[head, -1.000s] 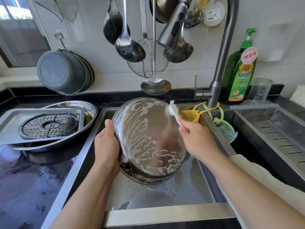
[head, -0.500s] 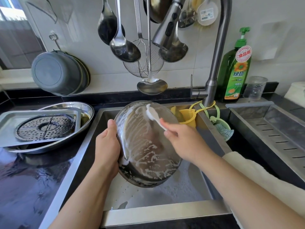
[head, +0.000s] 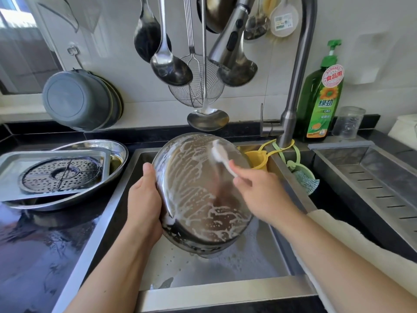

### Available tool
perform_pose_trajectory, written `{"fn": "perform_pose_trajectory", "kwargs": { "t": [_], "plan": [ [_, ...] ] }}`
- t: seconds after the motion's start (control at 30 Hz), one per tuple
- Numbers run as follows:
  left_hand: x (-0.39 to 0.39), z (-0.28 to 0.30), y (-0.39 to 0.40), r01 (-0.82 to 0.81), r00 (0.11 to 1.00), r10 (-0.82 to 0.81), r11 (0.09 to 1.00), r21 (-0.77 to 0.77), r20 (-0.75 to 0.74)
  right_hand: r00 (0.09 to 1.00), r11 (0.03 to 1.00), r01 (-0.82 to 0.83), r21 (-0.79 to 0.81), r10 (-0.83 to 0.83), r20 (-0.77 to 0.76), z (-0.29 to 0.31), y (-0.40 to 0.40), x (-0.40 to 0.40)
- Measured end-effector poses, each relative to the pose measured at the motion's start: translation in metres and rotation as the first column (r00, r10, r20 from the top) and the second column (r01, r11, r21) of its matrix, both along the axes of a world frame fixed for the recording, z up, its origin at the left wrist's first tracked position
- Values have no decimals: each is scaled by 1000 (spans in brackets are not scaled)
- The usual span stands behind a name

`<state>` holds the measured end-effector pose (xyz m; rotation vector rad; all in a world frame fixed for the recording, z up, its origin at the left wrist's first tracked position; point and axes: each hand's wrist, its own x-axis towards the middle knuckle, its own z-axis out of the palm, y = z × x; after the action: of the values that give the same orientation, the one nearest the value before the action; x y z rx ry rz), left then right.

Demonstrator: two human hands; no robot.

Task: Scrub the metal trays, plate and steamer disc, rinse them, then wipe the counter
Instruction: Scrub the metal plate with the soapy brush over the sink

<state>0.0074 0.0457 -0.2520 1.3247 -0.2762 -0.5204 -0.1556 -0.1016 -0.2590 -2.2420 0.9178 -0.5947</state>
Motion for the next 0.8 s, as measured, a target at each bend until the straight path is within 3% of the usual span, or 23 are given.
{"fn": "perform_pose_trajectory", "kwargs": {
  "t": [0.07,0.1,0.2,0.27,0.4,0.43,0.57,0.73,0.8],
  "plan": [
    [0,-1,0,2,1000,-2,1000,1,-7,985,985,-170,5,170,16,-1,24,5],
    [1,0,0,-4,1000,4,1000,-1,-16,988,987,-156,-30,156,8,-2,23,7],
    [3,1,1,-20,998,19,1000,-17,-54,991,988,128,-92,-131,-28,4,-6,4],
    [2,1,1,-19,998,18,1000,-12,-57,980,981,163,-108,-174,-101,3,-11,-3],
    [5,-1,0,-57,993,56,998,-16,-102,972,974,-226,5,226,-59,2,30,6],
    [6,-1,0,-69,989,64,997,-33,-130,977,978,-207,-33,205,-57,2,24,8],
    [2,3,1,-38,984,25,997,-70,-174,983,982,133,-133,-148,-111,4,-12,-2],
    [7,-2,1,-59,985,54,998,-27,-162,964,972,-234,-2,232,-129,2,24,8],
    [11,-3,1,-81,982,72,996,-40,-175,984,992,-119,-52,110,-140,5,8,8]
  ]
}}
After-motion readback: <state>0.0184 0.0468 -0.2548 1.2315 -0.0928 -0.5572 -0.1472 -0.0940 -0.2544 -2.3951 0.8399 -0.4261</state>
